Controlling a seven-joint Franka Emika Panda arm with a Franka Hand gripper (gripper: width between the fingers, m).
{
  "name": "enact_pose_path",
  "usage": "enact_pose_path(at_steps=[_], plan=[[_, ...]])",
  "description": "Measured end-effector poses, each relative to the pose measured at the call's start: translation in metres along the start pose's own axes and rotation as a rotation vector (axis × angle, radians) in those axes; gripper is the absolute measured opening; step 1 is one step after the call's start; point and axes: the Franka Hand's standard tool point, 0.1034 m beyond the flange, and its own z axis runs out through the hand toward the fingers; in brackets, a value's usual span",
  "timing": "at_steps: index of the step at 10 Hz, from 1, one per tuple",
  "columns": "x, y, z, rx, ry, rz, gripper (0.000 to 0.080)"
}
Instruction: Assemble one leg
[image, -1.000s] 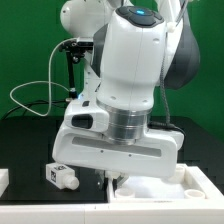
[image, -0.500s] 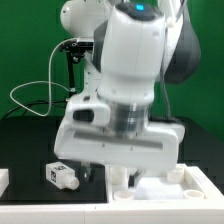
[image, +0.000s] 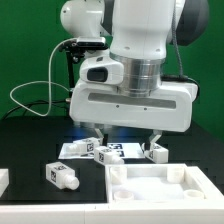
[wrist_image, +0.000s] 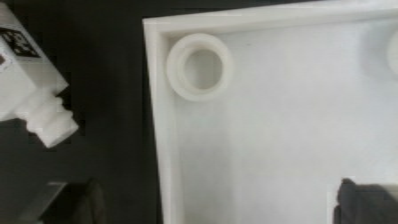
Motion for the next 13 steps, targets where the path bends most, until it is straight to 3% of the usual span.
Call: enact_pose_path(at_steps=[3, 4, 6, 7, 8, 11, 12, 13], plan=[[-0.001, -0.005, 0.002, -0.010, 0.008, 0.021, 0.0649], [-0.010, -0.026, 0.006, -0.026, 0.014, 0.001, 0.0649], [-0.033, -0.070, -0.006, -0.017, 0.022, 0.004, 0.0649], [-0.042, -0.094, -0.012, -0.025, 0.031, -0.060, 0.0649], [-0.045, -0.103, -0.015, -0.037, 0.039, -0.132, 0.0649], [-0.046, -0.097, -0.011, -0.044, 0.008, -0.220, 0.0649], [-0.052, -0.099, -0.008, -0.043, -0.014, -0.218, 0.0649], [-0.070, -0.104, 0.001, -0.038, -0.094, -0.213, 0.0649]])
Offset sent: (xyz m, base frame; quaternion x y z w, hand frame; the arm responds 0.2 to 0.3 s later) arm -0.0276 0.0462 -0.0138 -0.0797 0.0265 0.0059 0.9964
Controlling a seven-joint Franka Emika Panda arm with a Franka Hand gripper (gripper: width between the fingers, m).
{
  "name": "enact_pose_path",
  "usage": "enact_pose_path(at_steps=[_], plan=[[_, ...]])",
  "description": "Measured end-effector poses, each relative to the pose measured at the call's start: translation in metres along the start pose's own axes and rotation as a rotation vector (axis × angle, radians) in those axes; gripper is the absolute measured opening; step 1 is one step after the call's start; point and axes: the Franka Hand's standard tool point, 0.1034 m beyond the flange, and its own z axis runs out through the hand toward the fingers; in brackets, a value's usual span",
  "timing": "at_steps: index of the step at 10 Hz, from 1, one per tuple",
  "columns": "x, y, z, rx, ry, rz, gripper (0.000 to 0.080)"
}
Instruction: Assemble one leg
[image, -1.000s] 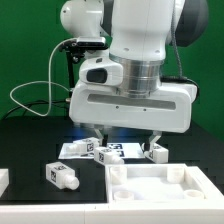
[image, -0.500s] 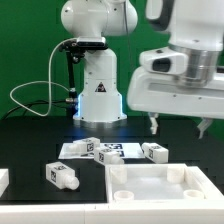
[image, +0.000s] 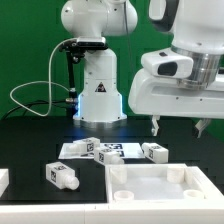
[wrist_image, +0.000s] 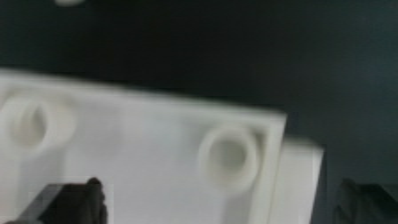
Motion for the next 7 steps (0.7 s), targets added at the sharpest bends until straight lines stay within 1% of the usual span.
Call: enact_pose_path(at_steps=[1, 2, 3, 4, 5, 6, 7], plan=[[-0.014, -0.002, 0.007, -0.002, -0.115, 0.003, 0.0649], [-0.019, -0.001, 0.010, -0.002, -0.175, 0.011, 0.0649], [-0.024, 0.001, 0.012, -0.010, -0.236, 0.014, 0.0649], [-0.022, 0.002, 0.013, -0.017, -0.272, 0.015, 0.0649], [-0.025, 0.004, 0.014, -0.027, -0.347, 0.018, 0.0649], [-0.025, 0.006, 0.016, -0.036, -0.413, 0.021, 0.0649], [-0.021, 0.005, 0.019, -0.041, -0.433, 0.021, 0.0649]])
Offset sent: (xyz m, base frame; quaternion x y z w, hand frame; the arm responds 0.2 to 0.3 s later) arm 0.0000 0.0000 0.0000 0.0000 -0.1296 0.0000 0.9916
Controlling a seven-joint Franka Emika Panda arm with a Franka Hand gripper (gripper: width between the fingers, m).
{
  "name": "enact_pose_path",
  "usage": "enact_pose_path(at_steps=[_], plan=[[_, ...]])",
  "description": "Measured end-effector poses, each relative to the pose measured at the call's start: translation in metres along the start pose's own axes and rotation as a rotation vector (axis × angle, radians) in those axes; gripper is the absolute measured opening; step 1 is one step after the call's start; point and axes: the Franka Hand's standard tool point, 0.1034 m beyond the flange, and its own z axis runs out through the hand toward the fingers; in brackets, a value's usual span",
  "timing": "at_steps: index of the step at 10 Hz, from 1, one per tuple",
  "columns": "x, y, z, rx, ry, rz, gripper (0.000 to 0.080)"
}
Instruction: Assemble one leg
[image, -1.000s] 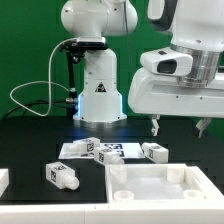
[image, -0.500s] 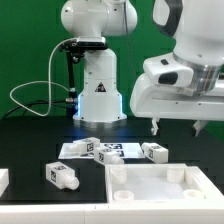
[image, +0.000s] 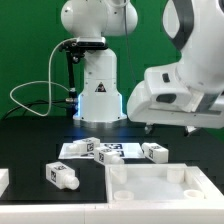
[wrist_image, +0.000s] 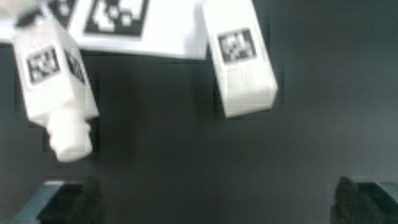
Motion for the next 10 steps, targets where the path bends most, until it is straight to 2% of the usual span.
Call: enact_pose_path(at_steps=[1, 2, 3, 6, 7, 9, 10], plan=[[0.001, -0.007, 0.008, -0.007, -0.018, -0.032, 0.0649], [-0.006, -0.013, 0.017, -0.020, -0.071, -0.046, 0.0649], [-0.011, -0.015, 0.020, -0.031, -0.132, -0.050, 0.0649], [-0.006, -0.014, 0.020, -0.029, -0.128, -0.047, 0.0649], [-0.007, -0.017, 0.025, -0.023, -0.142, -0.039, 0.0649], [-0.006, -0.023, 0.047, 0.009, -0.212, -0.035, 0.0649], [-0.005, -0.022, 0.049, 0.006, -0.214, -0.034, 0.0649]])
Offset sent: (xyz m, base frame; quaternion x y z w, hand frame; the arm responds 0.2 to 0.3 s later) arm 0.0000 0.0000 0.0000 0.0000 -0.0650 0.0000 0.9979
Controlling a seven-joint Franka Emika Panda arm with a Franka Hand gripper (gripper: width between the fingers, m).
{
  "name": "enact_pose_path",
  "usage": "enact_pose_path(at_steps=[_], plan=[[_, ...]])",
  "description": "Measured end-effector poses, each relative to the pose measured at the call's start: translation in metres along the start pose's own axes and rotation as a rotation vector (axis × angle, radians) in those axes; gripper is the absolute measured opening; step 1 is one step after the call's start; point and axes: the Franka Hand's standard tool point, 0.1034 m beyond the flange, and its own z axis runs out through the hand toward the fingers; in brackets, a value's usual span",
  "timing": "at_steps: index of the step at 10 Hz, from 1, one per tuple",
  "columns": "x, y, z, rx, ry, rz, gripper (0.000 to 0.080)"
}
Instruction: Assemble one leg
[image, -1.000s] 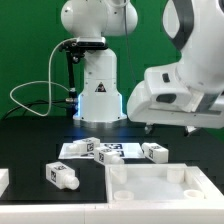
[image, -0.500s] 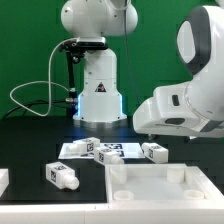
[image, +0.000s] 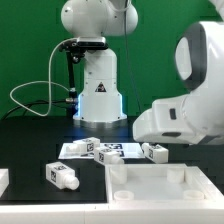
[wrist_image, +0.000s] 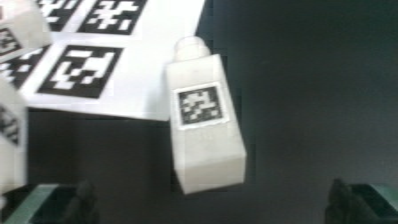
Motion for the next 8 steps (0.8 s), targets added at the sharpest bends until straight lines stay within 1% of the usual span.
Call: enact_pose_path(at_steps=[3, 4, 5, 6, 7, 8], plan=[[0.001, 0.001, 0.000, 0.000, 0.002, 0.001, 0.0649], [0.002, 0.001, 0.003, 0.003, 0.000, 0.008, 0.0649], [0.002, 0.000, 0.023, 0.049, -0.048, 0.082, 0.0649], [0.003, -0.001, 0.038, 0.065, -0.076, 0.109, 0.0649], [0.002, -0.003, 0.044, 0.061, -0.084, 0.114, 0.0649], [0.003, -0.002, 0.041, 0.060, -0.077, 0.113, 0.0649]])
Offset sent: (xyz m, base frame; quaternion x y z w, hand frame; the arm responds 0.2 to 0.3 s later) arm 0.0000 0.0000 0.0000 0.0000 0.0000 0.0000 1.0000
